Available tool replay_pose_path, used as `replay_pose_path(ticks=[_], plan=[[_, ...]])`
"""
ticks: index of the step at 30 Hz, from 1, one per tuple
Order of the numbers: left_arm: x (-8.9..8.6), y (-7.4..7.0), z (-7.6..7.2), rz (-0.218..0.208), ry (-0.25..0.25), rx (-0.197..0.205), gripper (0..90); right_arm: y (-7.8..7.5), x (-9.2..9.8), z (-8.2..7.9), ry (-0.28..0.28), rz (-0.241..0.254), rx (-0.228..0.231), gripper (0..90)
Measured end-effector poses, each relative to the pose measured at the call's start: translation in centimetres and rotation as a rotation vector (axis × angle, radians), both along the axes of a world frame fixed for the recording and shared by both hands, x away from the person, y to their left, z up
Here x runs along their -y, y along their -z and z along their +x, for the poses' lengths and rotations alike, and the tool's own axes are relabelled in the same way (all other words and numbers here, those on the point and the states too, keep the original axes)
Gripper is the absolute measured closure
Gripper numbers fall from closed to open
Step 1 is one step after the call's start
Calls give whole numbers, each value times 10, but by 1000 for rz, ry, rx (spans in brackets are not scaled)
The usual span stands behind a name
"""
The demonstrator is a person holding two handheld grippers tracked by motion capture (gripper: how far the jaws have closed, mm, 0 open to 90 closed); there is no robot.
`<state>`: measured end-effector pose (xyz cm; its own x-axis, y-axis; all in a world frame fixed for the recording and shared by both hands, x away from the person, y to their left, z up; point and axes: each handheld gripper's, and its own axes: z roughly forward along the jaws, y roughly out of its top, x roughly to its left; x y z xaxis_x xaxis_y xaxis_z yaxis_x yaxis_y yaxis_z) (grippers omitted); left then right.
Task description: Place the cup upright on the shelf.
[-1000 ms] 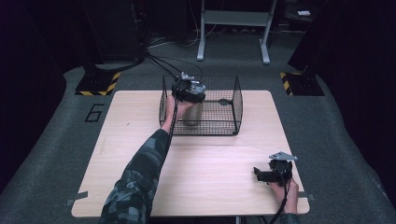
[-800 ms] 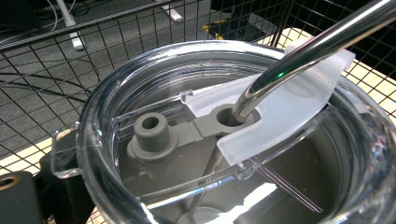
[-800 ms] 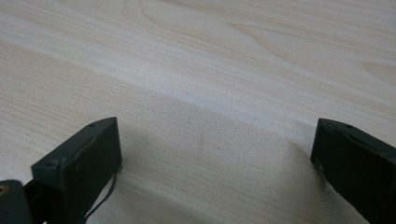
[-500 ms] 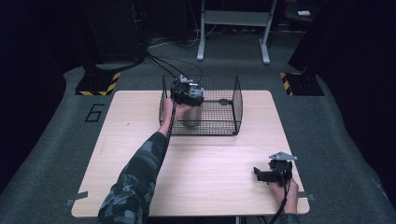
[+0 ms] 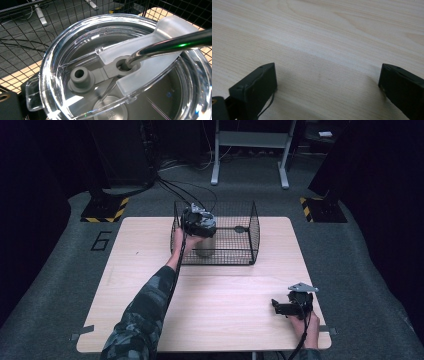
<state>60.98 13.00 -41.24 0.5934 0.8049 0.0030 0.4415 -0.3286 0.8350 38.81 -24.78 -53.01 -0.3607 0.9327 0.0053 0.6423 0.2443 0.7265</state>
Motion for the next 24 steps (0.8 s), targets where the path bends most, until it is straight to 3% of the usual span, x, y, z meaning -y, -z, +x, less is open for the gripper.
replay_pose_path(ticks=[8,11,12,13,22,24], plan=[[-1,-2,-2,23,19,-9,33,0,0,0,-1,0,0,14],[-2,-2,-2,12,19,-6,31,0,0,0,-2,-4,-5,14],[-3,-4,-3,27,34,-17,30,0,0,0,0,-1,-3,14],[-3,-4,-3,9,28,-9,24,0,0,0,0,-2,-4,14],[-14,-17,-9,-8,43,-34,1,0,0,0,-1,-3,-4,14],[-17,-20,-12,9,50,-44,1,0,0,0,-1,-3,-4,13]])
